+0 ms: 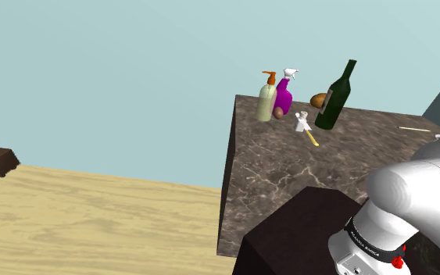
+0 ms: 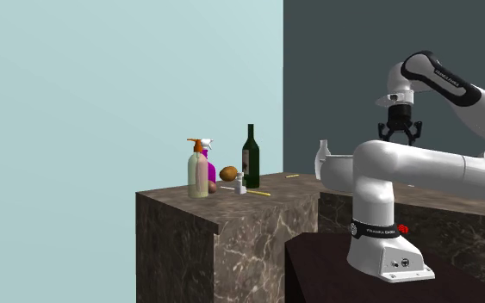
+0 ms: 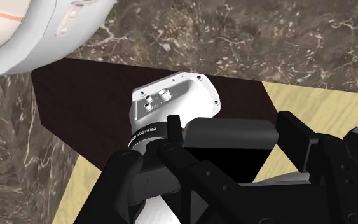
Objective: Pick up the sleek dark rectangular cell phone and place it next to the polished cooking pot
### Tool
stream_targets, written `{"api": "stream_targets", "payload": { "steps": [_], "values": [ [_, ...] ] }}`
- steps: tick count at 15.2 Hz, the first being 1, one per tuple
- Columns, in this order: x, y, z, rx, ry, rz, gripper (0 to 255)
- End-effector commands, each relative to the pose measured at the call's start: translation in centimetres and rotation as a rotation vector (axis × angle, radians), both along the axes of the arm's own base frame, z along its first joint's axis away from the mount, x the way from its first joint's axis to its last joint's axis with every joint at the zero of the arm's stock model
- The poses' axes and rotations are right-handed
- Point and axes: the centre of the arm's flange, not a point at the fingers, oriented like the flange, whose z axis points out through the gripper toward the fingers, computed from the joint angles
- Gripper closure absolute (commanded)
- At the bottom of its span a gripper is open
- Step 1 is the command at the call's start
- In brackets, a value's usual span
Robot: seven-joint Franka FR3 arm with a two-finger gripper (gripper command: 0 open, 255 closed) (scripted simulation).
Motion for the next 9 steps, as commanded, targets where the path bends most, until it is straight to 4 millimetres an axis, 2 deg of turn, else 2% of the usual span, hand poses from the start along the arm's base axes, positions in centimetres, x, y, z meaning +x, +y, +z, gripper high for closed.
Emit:
{"api": "stream_targets", "payload": {
  "steps": [1, 9],
  "values": [
    [0.0, 0.1, -1.1, -0.001, -0.001, 0.000, 255],
    [0.0, 0.1, -5.3, -0.001, -0.001, 0.000, 255]
  ]
}}
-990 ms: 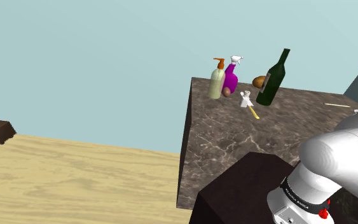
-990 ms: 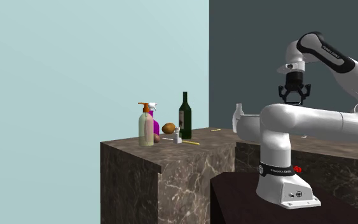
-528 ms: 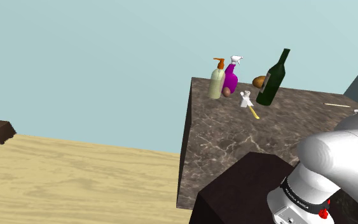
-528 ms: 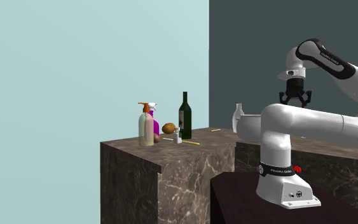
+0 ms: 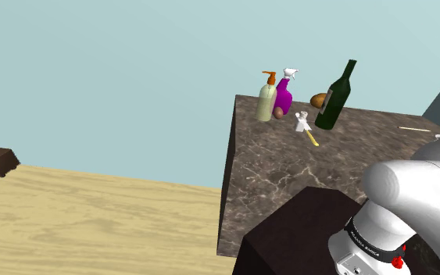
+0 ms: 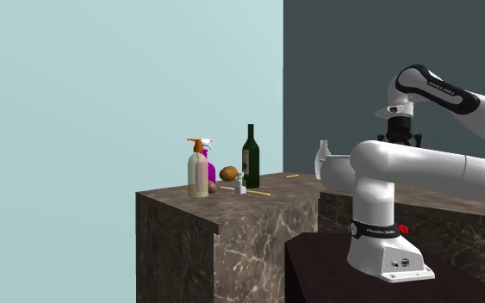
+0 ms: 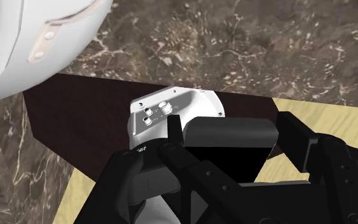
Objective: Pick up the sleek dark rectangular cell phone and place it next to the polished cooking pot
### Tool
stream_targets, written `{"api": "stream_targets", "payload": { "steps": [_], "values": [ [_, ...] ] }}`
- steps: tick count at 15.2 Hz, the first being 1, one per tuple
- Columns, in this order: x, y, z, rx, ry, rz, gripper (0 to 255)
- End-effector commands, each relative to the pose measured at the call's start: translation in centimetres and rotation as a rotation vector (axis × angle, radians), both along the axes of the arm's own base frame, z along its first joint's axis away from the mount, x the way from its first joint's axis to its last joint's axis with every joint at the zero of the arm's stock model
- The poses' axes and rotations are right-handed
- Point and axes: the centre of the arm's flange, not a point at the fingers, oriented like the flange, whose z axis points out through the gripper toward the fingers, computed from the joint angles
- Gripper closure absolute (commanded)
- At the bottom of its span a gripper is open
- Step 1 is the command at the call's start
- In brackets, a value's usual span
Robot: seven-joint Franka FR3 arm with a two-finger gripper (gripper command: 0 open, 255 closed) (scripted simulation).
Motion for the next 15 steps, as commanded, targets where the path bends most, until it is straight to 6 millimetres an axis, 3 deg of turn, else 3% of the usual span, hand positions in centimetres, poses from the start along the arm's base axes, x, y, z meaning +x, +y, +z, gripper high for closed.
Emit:
{"api": "stream_targets", "payload": {
  "steps": [1, 15],
  "values": [
    [-0.1, 0.1, -1.1, -0.001, -0.001, 0.000, 255],
    [-0.1, 0.1, -8.5, -0.001, -0.001, 0.000, 255]
  ]
}}
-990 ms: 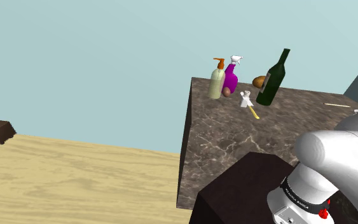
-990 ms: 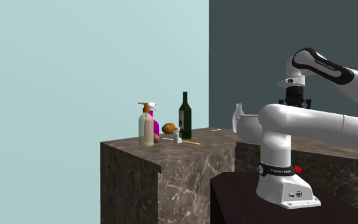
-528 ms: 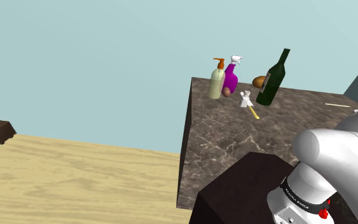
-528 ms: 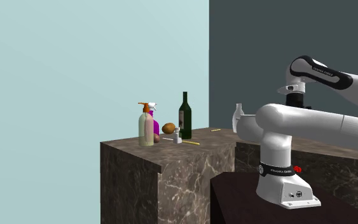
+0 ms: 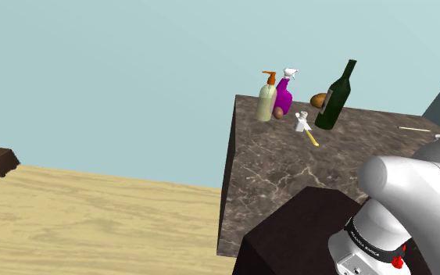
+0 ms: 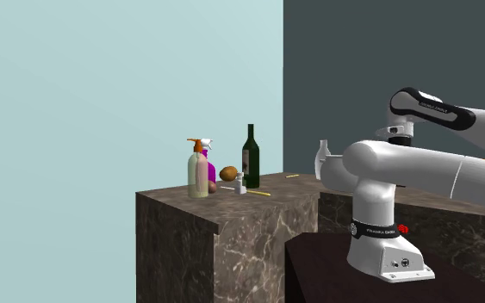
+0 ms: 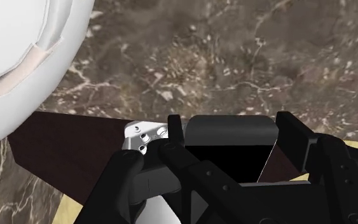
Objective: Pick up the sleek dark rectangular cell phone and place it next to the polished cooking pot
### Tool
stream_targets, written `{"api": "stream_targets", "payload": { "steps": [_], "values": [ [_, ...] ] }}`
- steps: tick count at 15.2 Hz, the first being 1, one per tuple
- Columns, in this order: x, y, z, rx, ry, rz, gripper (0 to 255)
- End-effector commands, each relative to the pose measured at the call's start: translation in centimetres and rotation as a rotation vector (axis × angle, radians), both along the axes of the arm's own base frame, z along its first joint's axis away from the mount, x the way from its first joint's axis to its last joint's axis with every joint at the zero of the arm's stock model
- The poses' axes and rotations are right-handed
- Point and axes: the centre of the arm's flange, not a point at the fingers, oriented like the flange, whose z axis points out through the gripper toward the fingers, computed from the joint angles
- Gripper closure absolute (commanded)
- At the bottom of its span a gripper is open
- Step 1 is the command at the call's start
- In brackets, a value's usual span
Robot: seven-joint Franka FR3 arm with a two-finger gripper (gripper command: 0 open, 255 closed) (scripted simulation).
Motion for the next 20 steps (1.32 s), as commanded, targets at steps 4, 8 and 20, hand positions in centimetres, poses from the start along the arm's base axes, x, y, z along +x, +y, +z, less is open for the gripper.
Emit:
{"api": "stream_targets", "payload": {
  "steps": [4, 8, 20],
  "values": [
    [0.0, 0.0, -2.6, -0.001, 0.000, 0.000, 255],
    [0.0, 0.0, -4.8, -0.001, 0.000, 0.000, 255],
    [0.0, 0.0, -6.0, -0.001, 0.000, 0.000, 0]
  ]
}}
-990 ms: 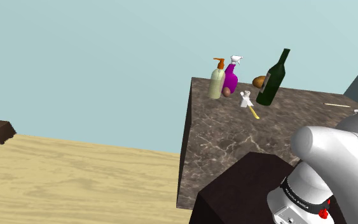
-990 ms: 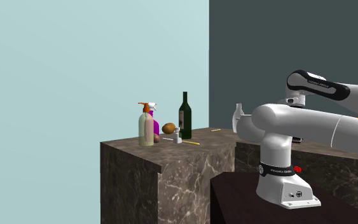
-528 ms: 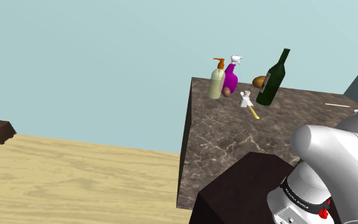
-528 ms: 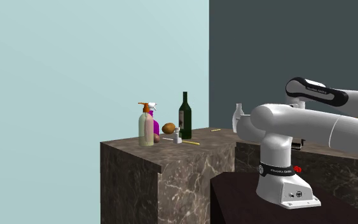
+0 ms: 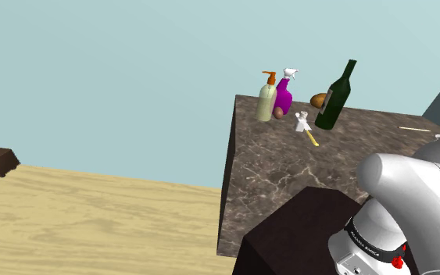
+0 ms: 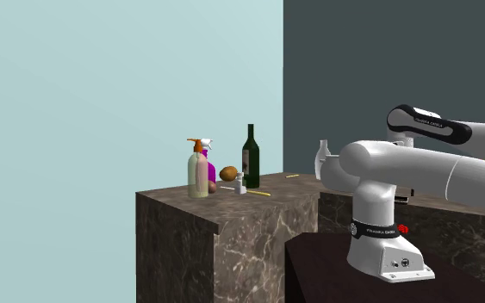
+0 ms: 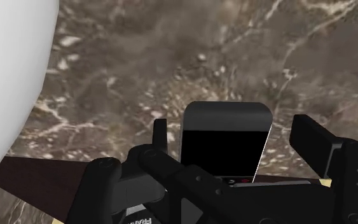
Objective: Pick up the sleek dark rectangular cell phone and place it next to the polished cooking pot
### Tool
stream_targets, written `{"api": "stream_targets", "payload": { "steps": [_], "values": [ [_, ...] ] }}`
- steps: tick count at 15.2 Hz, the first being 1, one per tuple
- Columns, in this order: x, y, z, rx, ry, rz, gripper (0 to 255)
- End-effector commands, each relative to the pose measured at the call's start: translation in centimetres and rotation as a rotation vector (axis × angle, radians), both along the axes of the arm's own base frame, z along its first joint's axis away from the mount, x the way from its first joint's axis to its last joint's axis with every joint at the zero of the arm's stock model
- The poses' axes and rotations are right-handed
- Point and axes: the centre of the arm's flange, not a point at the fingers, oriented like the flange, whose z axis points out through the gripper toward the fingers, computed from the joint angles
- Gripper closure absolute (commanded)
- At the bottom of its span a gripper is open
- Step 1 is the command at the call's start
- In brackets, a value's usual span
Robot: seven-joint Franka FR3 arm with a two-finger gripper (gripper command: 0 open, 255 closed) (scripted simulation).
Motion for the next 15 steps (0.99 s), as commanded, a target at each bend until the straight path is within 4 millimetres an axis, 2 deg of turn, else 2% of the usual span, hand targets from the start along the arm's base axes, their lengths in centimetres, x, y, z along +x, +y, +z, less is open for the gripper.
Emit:
{"api": "stream_targets", "payload": {
  "steps": [1, 4, 8, 15],
  "values": [
    [0.0, 0.0, 0.0, 0.000, 0.000, 0.000, 0],
    [0.0, 0.0, 0.0, 0.000, 0.000, 0.000, 0],
    [-0.7, -0.9, 4.9, 0.000, 0.000, 0.000, 0],
    [-0.7, -0.9, 4.9, 0.000, 0.000, 0.000, 0]
  ]
}}
